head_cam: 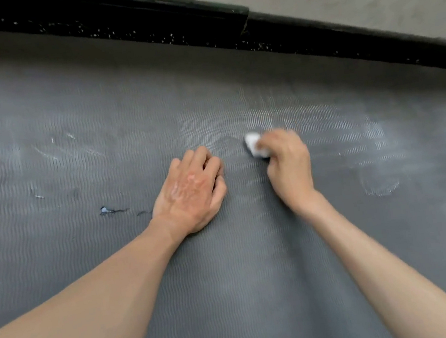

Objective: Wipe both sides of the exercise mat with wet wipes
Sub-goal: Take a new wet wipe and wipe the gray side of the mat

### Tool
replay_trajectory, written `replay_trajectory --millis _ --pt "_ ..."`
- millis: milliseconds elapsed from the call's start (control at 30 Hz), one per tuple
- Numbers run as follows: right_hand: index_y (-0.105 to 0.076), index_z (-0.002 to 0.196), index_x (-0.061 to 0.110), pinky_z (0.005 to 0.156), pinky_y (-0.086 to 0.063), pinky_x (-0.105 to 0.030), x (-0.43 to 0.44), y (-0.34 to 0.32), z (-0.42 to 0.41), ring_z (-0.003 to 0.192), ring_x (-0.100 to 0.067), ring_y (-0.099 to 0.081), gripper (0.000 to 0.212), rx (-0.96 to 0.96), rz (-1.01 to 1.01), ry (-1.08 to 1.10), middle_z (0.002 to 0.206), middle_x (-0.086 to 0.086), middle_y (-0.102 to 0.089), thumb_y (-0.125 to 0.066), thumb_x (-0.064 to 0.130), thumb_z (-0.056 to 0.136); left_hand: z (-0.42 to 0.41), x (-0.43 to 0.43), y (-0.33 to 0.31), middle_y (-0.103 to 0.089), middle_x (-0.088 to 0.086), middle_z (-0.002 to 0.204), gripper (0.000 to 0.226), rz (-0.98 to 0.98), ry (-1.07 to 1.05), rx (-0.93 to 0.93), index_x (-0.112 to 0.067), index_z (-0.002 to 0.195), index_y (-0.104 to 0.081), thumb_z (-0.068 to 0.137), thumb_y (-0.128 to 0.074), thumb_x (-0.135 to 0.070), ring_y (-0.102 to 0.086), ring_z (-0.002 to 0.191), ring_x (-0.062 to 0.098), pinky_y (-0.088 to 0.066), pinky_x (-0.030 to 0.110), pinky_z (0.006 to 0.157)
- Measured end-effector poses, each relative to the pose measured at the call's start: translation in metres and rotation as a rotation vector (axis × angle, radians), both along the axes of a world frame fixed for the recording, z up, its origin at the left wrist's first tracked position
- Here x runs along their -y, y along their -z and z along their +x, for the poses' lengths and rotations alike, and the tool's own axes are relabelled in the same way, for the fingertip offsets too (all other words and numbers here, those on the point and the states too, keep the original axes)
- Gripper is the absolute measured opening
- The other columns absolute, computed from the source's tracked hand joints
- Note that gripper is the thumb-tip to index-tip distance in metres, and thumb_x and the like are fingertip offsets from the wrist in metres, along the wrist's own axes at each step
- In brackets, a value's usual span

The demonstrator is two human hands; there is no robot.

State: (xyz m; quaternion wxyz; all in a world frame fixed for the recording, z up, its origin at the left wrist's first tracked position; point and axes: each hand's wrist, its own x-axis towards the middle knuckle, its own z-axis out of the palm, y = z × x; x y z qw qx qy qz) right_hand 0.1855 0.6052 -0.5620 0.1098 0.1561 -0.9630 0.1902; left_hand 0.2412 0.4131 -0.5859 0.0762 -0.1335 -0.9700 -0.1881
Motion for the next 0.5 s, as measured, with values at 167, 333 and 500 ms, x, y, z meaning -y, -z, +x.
replay_trajectory --millis 167,333,500 --pt "-0.067 0.075 0.006 0.071 -0.041 -0.03 -0.008 0.0 0.008 0.079 -0.031 -0.06 0.027 -0.007 -0.017 -0.077 0.086 -0.008 -0.067 -0.046 -0.009 0.066 0.002 -0.001 -0.001 -0.048 0.004 0.094 0.022 -0.018 -0.007 0.028 -0.016 0.091 -0.053 0.092 -0.039 -0.032 -0.044 0.08 0.022 -0.036 0.038 0.069" --pt "-0.072 0.082 0.007 0.066 -0.025 -0.021 0.021 -0.001 -0.113 0.081 -0.036 -0.062 0.041 0.032 -0.012 0.007 0.091 -0.012 -0.069 -0.044 -0.015 0.06 0.001 0.0 0.0 -0.049 0.003 0.096 0.022 -0.034 -0.02 0.034 -0.017 0.092 -0.053 0.093 -0.038 -0.034 -0.045 0.081 0.021 -0.035 0.036 0.071" --pt "-0.069 0.079 0.004 0.067 -0.029 -0.022 0.001 -0.002 -0.067 0.076 -0.033 -0.058 0.035 -0.035 0.041 -0.124 0.087 -0.011 -0.067 -0.045 -0.014 0.061 0.001 -0.001 -0.002 -0.049 0.003 0.097 0.023 -0.039 -0.007 0.052 -0.017 0.093 -0.052 0.093 -0.038 -0.035 -0.046 0.082 0.022 -0.034 0.037 0.071"
